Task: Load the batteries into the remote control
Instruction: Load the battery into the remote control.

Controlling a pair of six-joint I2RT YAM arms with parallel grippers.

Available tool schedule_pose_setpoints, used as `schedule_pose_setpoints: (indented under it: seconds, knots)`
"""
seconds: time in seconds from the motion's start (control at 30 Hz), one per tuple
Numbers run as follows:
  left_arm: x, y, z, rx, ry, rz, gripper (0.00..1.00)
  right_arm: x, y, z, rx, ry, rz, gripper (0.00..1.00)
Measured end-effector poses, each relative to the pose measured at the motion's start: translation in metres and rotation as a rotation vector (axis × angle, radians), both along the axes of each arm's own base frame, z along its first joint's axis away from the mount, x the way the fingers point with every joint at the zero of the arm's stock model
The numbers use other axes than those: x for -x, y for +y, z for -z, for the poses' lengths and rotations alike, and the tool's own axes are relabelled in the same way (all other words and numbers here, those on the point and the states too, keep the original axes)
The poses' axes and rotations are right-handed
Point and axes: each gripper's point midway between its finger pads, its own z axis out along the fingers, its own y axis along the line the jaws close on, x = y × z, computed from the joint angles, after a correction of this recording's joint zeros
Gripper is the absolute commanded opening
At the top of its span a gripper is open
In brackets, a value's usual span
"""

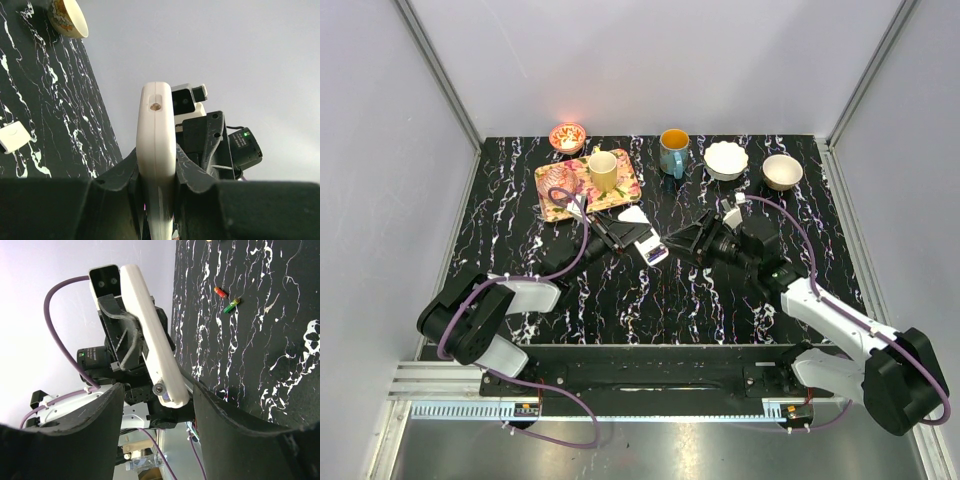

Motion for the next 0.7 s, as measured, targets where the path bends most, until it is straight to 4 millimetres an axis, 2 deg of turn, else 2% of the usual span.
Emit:
schedule_pose_setpoints:
  seconds: [0.37, 0.7]
  knots:
    - [-0.002, 0.0, -0.004, 0.007, -0.007, -0.009, 0.0, 0.004, -0.005, 0.022, 0.026, 0.06, 0.008, 0.64]
    - [-0.003, 0.0, -0.004, 0.007, -0.007, -0.011, 0.0, 0.001, -0.01, 0.022, 0.007, 0.079, 0.04, 0.64]
